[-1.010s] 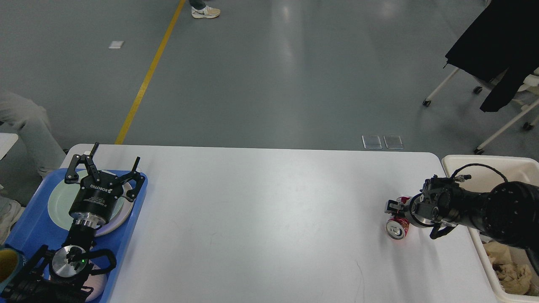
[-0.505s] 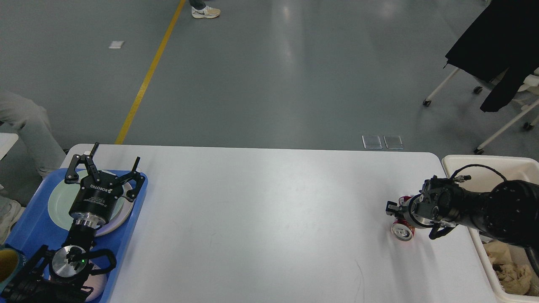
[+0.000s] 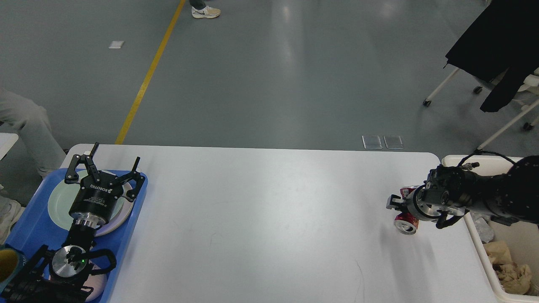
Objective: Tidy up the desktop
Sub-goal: 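Lift the red can and carry it into the white bin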
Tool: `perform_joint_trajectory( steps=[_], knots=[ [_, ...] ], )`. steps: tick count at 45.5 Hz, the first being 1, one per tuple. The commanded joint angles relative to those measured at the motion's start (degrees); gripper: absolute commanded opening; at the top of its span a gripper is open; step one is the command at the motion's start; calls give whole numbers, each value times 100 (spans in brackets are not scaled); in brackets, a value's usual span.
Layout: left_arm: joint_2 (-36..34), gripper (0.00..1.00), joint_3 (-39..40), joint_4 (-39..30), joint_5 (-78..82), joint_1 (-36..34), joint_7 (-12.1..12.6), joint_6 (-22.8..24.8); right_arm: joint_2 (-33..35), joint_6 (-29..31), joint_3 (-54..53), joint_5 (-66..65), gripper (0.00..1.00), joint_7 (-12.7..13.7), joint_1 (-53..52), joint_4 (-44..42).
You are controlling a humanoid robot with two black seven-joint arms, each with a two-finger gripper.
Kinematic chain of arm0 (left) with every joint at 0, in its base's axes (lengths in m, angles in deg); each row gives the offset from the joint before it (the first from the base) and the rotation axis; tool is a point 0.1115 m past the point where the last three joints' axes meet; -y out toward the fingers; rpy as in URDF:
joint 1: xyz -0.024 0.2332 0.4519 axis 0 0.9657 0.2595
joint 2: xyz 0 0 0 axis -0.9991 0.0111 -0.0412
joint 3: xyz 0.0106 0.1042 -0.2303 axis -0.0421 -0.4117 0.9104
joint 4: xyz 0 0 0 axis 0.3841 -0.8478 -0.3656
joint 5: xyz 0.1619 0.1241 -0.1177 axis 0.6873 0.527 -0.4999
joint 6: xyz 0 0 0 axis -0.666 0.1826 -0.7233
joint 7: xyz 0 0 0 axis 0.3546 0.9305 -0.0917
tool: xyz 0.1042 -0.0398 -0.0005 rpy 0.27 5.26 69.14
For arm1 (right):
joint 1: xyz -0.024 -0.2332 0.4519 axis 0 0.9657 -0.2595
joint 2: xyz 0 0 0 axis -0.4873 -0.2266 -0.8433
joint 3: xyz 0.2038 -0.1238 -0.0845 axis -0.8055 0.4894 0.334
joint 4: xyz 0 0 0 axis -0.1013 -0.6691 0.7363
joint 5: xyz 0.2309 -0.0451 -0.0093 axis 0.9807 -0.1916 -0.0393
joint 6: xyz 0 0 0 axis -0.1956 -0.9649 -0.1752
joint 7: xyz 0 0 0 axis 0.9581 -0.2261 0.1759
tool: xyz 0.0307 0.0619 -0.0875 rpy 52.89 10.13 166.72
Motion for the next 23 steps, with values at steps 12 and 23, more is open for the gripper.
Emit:
perform_joint_trajectory(
  steps=[12, 23],
  knots=[
    [0, 96, -2, 0, 0, 0, 0, 0, 383, 58, 719, 48, 0, 24, -2112, 2308],
    [0, 96, -2, 0, 0, 0, 0, 0, 620, 1506, 1124, 48, 0, 15, -3887, 3398]
  ],
)
